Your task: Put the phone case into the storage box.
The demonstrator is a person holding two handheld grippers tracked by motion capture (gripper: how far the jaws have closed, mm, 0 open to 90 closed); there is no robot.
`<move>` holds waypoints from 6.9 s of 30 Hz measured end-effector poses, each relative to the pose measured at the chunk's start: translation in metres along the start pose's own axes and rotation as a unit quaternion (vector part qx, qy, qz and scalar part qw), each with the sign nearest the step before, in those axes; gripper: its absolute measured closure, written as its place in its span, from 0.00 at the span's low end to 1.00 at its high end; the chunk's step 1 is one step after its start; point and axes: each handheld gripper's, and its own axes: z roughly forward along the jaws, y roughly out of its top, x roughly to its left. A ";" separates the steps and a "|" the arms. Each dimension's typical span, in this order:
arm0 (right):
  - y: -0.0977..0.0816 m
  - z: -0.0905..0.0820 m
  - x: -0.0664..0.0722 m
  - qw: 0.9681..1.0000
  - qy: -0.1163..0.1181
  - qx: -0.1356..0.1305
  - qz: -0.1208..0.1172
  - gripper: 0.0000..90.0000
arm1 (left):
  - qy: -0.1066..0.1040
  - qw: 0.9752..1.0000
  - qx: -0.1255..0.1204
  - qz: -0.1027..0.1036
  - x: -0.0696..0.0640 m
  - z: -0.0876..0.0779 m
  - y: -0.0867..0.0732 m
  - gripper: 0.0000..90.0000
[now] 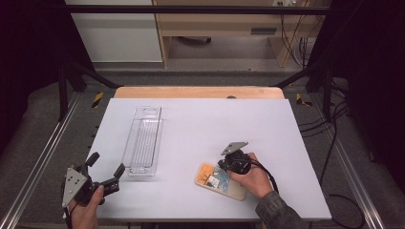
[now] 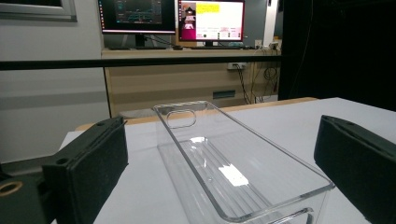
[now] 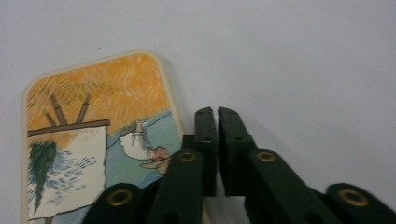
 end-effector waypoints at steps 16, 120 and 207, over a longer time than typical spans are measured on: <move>-0.017 -0.056 0.011 0.999 0.016 0.014 -0.046 0.07 | -0.002 1.000 0.000 0.001 -0.001 -0.001 0.001 0.03; 0.076 -0.101 -0.025 0.992 0.074 0.092 0.049 0.14 | -0.101 0.961 0.034 0.257 -0.163 0.106 0.023 0.05; 0.118 -0.100 -0.021 0.987 0.101 0.080 0.091 0.12 | -0.061 0.909 -0.004 0.412 -0.214 0.141 0.037 0.75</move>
